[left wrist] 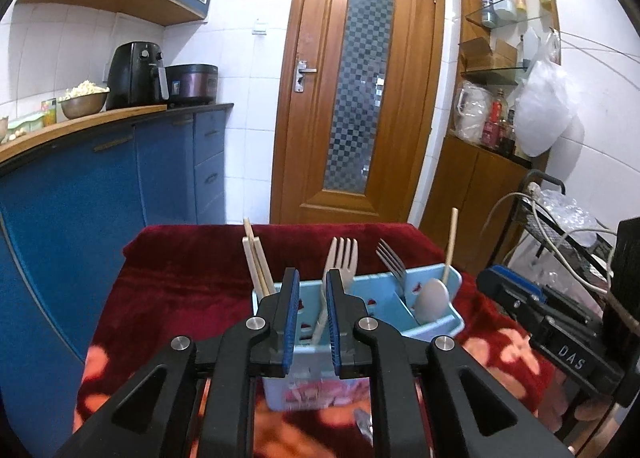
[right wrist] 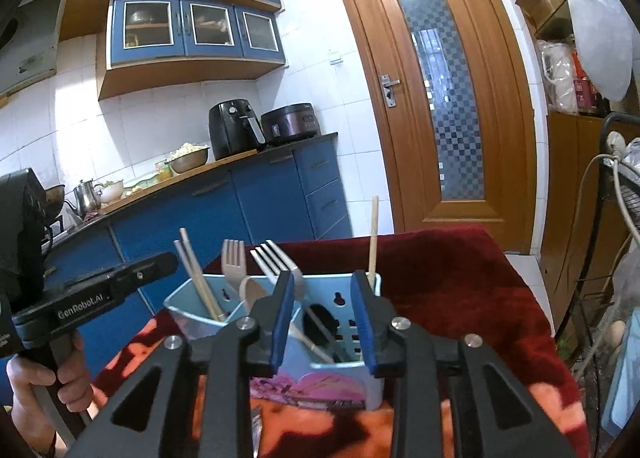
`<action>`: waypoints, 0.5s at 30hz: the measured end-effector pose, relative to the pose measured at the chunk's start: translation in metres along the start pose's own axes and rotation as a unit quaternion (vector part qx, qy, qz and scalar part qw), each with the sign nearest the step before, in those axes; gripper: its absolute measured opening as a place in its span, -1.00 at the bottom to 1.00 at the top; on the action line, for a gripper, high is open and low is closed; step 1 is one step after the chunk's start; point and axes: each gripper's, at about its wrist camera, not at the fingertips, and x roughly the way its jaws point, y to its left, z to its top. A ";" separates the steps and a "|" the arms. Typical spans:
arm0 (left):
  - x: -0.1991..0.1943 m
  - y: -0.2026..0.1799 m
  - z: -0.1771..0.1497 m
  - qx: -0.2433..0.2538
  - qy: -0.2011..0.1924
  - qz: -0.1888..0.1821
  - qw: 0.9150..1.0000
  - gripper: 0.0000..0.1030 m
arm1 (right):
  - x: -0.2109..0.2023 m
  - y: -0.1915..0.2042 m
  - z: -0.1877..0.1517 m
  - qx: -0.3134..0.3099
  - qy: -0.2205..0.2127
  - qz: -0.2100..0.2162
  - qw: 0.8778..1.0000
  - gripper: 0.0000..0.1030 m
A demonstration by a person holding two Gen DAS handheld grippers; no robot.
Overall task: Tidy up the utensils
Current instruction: 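Carry both chopsticks over the caddy, lower them in and open both tools, then move the left tool down to the metal fork on the blanket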
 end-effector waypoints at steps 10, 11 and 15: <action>-0.038 -0.004 -0.020 0.003 0.032 0.004 0.999 -0.74 | -0.039 0.025 -0.006 -0.001 0.025 0.001 1.000 -0.37; -0.040 -0.005 -0.023 0.002 0.037 0.005 0.999 -0.74 | -0.043 0.026 -0.007 -0.001 0.029 -0.002 1.000 -0.37; -0.048 -0.006 -0.037 -0.002 0.062 -0.001 0.998 -0.74 | -0.055 0.031 -0.015 0.004 0.043 -0.009 0.999 -0.37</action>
